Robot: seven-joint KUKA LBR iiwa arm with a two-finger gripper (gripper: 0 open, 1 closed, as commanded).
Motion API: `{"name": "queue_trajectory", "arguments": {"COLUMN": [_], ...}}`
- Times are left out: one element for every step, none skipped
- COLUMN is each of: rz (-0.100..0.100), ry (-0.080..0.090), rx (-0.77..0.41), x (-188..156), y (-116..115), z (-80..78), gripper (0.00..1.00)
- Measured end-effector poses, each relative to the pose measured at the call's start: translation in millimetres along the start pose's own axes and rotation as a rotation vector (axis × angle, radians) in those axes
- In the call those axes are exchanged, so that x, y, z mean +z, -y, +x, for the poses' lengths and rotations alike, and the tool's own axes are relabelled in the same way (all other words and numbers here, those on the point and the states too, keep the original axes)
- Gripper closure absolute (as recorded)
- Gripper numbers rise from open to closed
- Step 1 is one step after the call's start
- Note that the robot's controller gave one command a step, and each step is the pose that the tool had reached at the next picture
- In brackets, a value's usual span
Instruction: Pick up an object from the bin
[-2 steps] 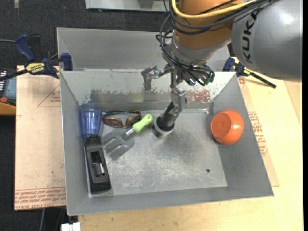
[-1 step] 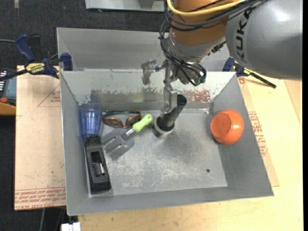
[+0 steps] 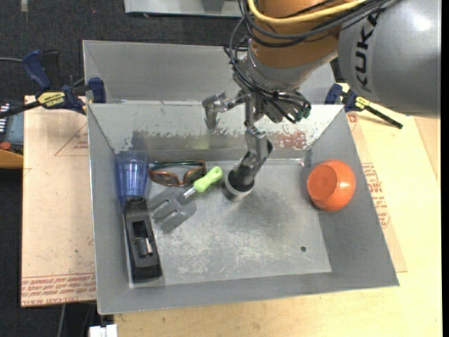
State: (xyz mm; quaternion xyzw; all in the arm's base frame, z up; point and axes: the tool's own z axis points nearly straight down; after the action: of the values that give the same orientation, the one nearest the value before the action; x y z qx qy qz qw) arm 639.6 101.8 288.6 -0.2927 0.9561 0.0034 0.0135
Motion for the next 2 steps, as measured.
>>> {"name": "queue_trajectory", "arguments": {"rz": [-0.002,0.001], "ry": [0.002,0.005], "rx": [0.189,-0.110], "x": [11.6,5.6], "y": [11.0,8.7], "z": [-2.4,-2.5], "gripper": [0.00,0.00]}}
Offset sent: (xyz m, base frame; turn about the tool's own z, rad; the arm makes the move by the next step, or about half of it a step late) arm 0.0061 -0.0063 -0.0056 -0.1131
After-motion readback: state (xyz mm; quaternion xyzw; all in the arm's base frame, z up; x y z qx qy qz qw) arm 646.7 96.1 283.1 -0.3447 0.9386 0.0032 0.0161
